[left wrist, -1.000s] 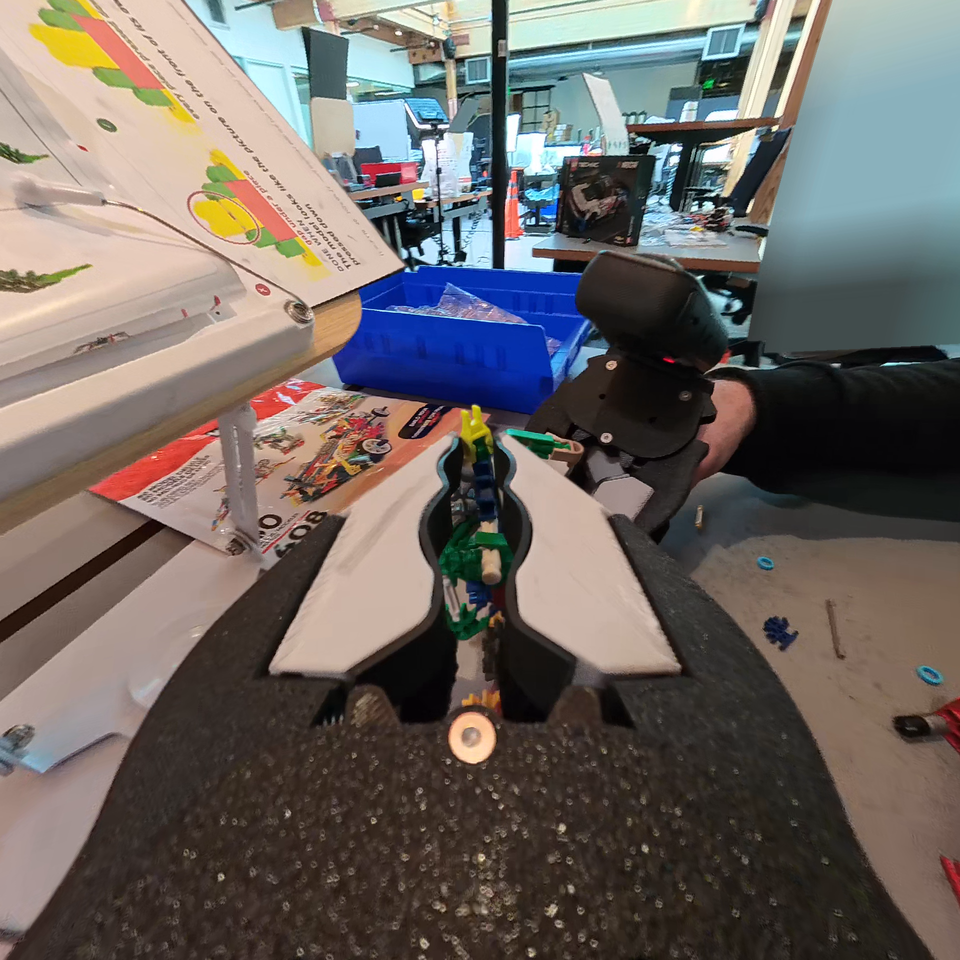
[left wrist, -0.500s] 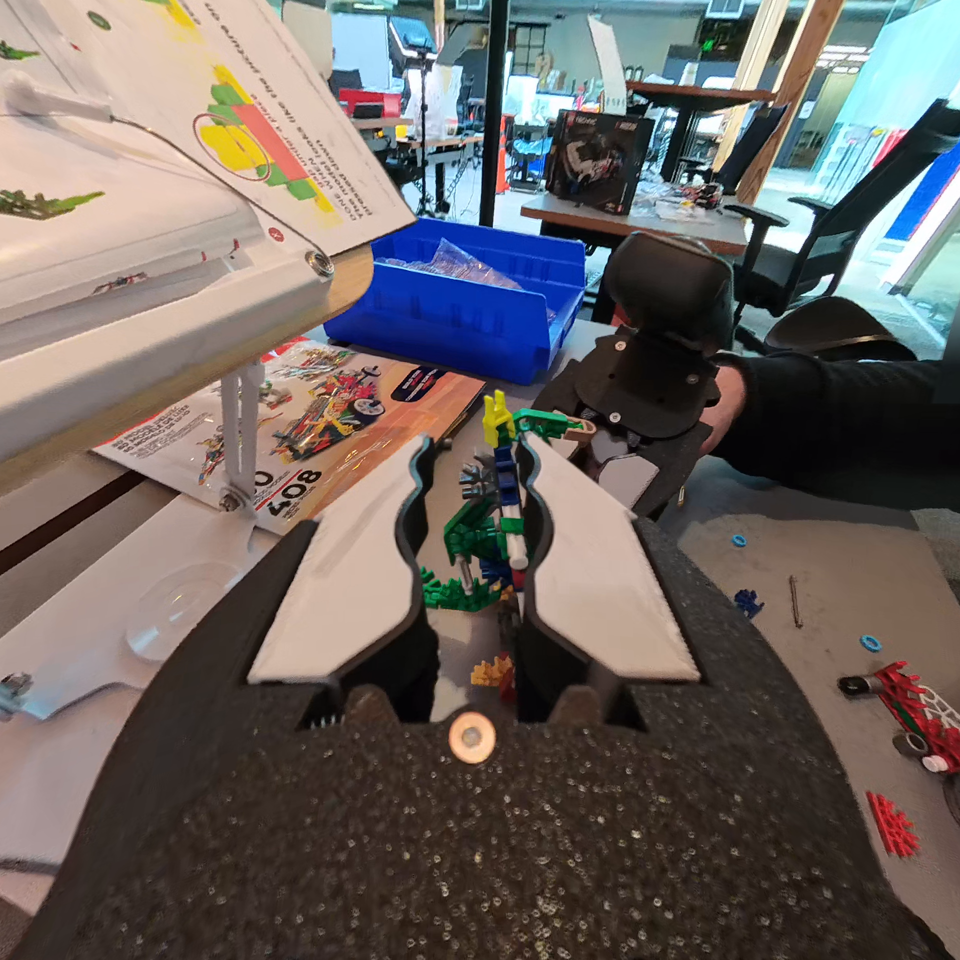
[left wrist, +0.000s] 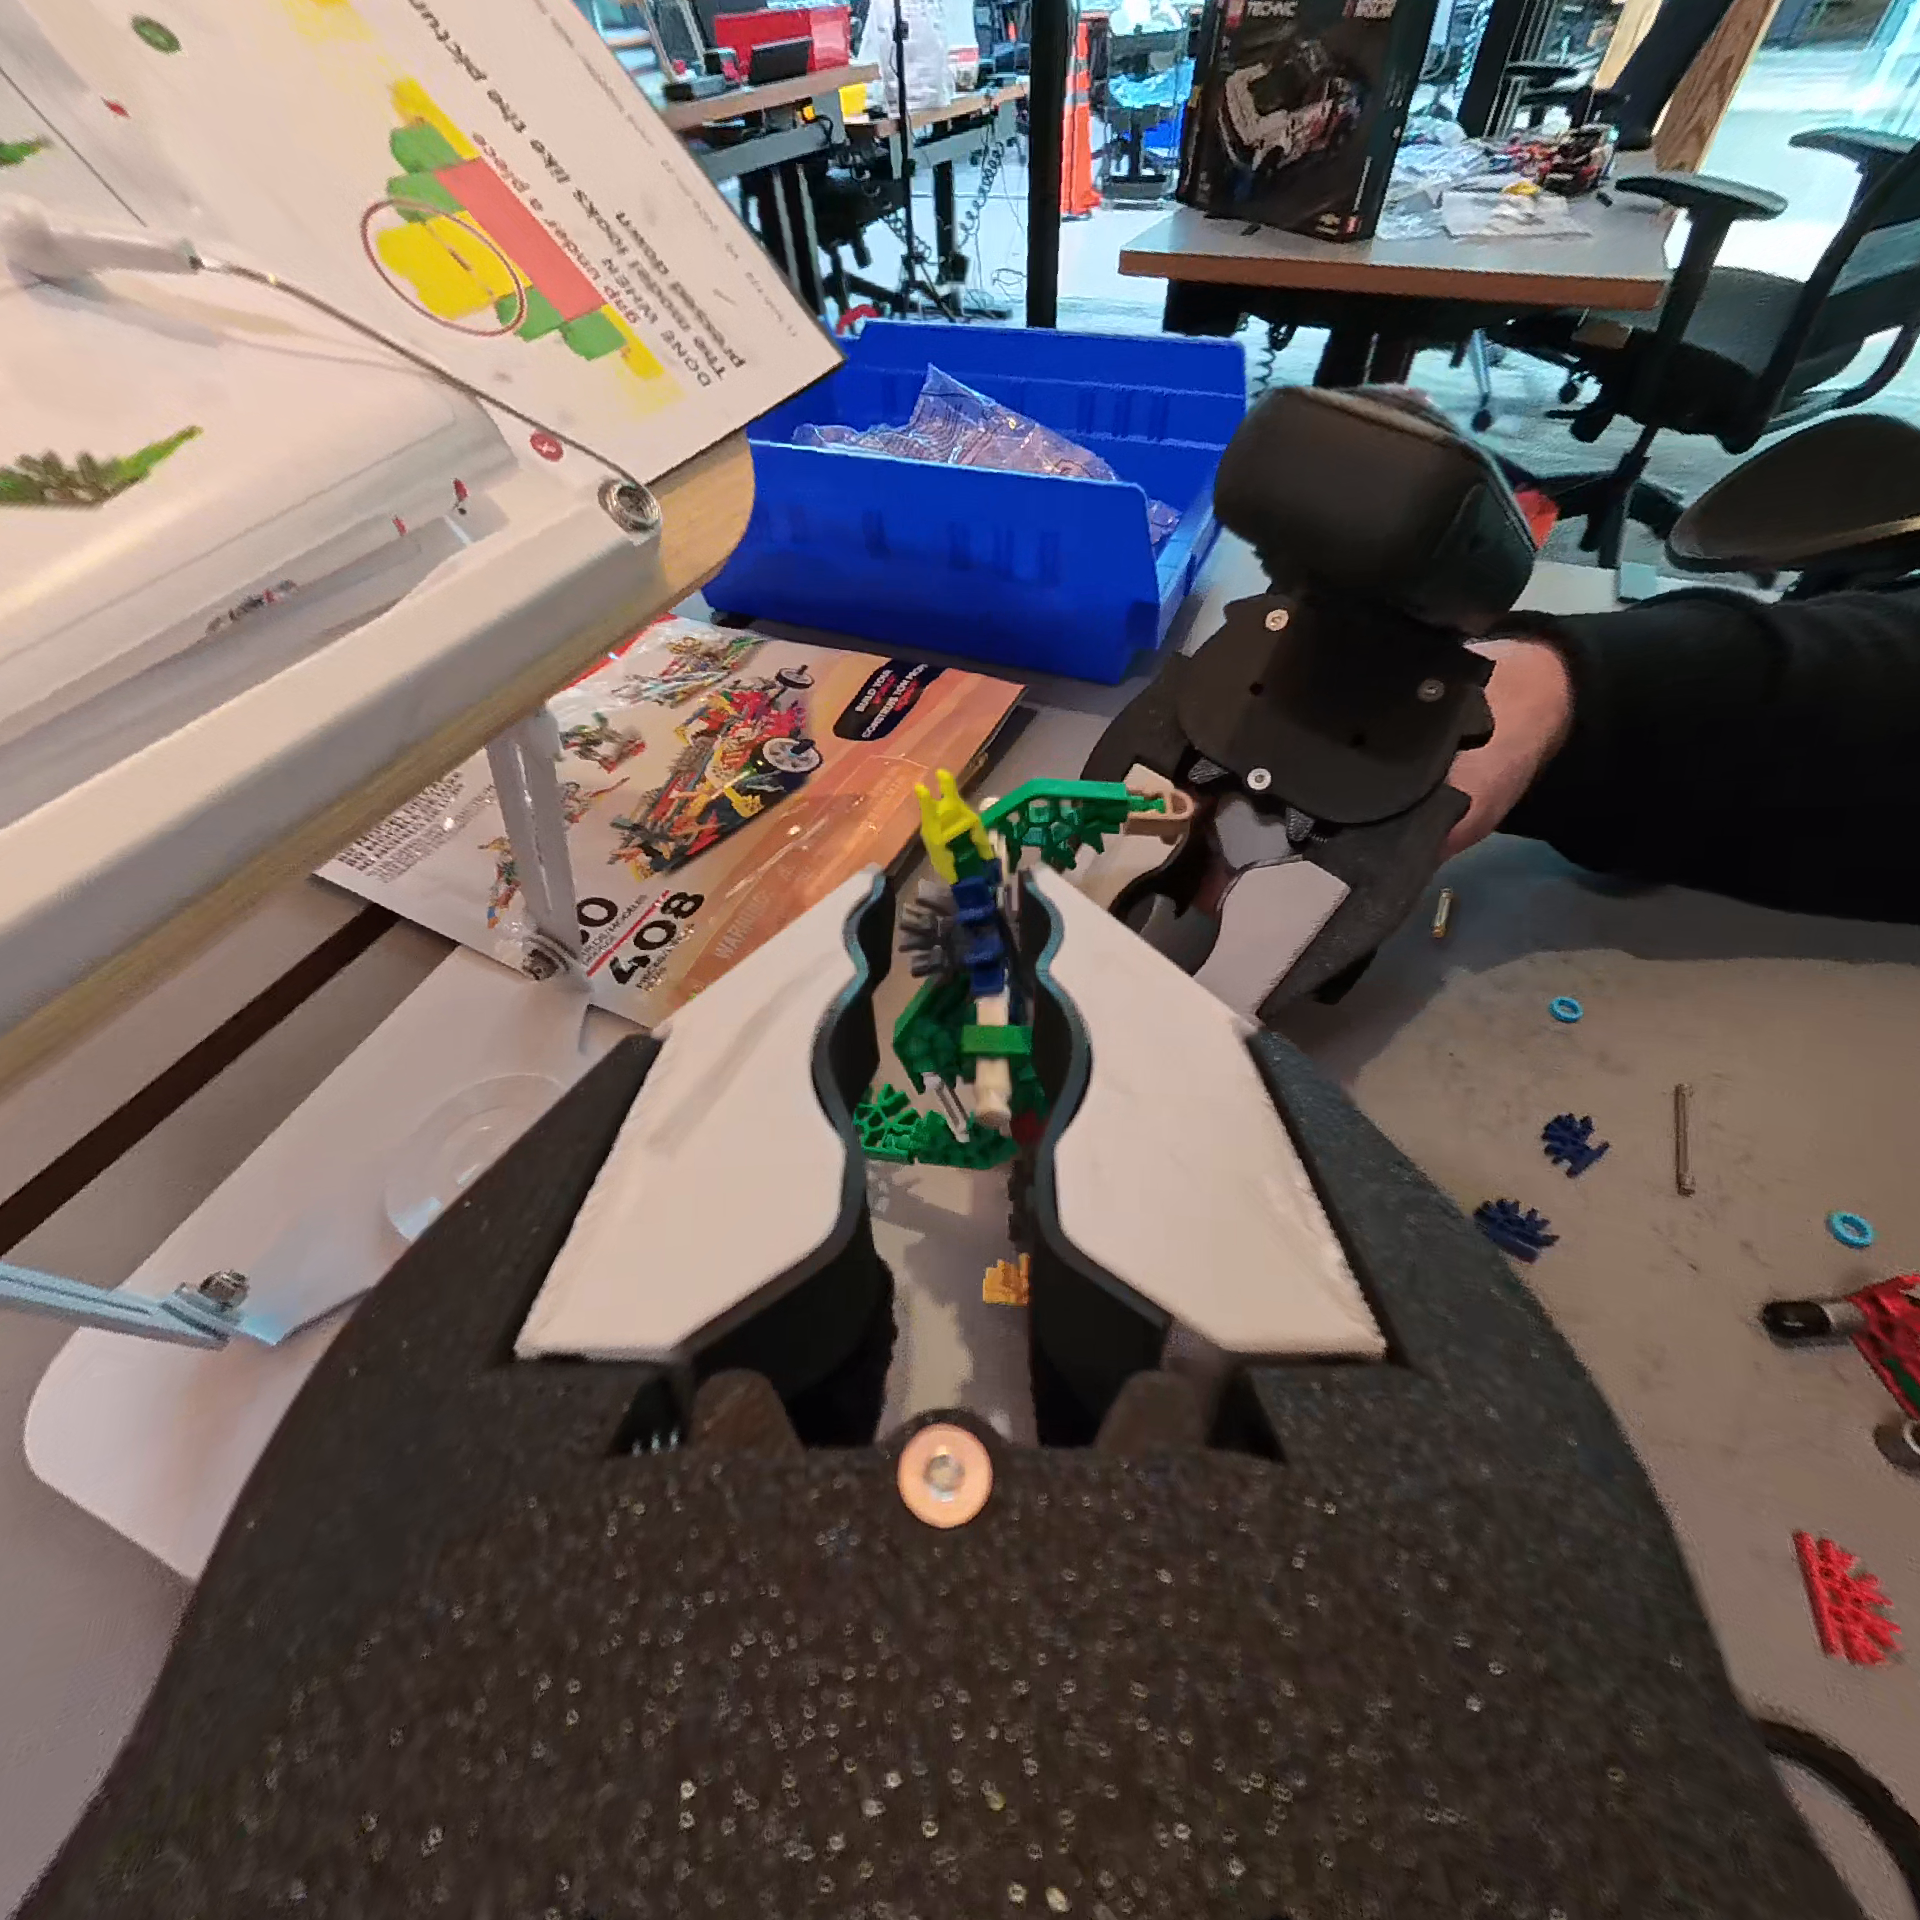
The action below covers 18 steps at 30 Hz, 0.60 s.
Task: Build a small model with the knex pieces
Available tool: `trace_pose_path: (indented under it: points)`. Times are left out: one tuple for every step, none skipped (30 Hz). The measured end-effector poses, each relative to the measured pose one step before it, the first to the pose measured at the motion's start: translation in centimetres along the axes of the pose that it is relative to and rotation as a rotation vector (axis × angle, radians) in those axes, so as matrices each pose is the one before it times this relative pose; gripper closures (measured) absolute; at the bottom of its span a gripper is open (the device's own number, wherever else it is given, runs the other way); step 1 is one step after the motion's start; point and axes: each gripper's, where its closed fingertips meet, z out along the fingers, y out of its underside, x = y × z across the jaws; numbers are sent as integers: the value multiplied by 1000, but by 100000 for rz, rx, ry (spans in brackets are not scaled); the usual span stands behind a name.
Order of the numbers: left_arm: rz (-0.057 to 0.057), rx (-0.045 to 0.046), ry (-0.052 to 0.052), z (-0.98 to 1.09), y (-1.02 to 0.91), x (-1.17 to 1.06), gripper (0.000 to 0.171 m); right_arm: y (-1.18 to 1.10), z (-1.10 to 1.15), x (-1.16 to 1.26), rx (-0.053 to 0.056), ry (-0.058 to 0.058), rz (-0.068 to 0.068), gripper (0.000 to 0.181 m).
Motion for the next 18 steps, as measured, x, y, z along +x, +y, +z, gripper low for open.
trace_pose_path:
  points:
    - [1028,541,-676,-33,-258,99,153,-2,11,0,67,24,38,159]
    - [52,991,-636,-10,-336,87,154,-8,10,6,-2,49,-42,159]
    - [-467,949,-1384,26,-308,-20,156,-4,4,-2,3,32,-32,159]
    - [-286,384,-2414,60,-200,-160,157,-1,9,8,86,3,-2,159]
    - [294,172,-2907,84,-135,-211,158,-6,10,-3,152,-71,134,159]
    - [465,-331,-2340,100,-30,-127,158,-5,12,-1,131,-122,194,159]
    - [696,-622,-2124,100,22,-102,159,-9,3,-9,87,-77,99,159]
    - [337,-747,-2382,70,83,-204,161,-5,16,10,84,4,50,159]
    - [-500,-525,-1202,61,73,-103,162,0,12,-18,28,-42,32,159]
    - [-1031,195,363,48,23,46,163,25,9,-19,-95,-107,-86,159]
    - [-884,964,1560,11,-60,195,163,13,-9,-18,-82,-77,-97,159]
    - [-660,883,989,3,-22,42,164,-2,1,-6,12,-44,3,159]
    - [-735,624,1214,-21,-2,16,164,1,8,-12,71,-118,51,159]
    - [-1187,854,2384,-60,-51,136,164,2,9,-29,41,-212,-22,159]
    - [-939,1199,2981,-55,-83,239,164,18,-20,-27,-29,-261,-151,159]
    - [-678,1048,2668,-50,-51,218,164,11,-25,-42,-62,-323,-181,159]
    - [-927,839,2881,-45,-51,228,164,4,-36,-48,-31,-342,-190,160]
    - [-1009,817,3680,-74,-79,351,165,0,-37,-60,6,-360,-250,160]
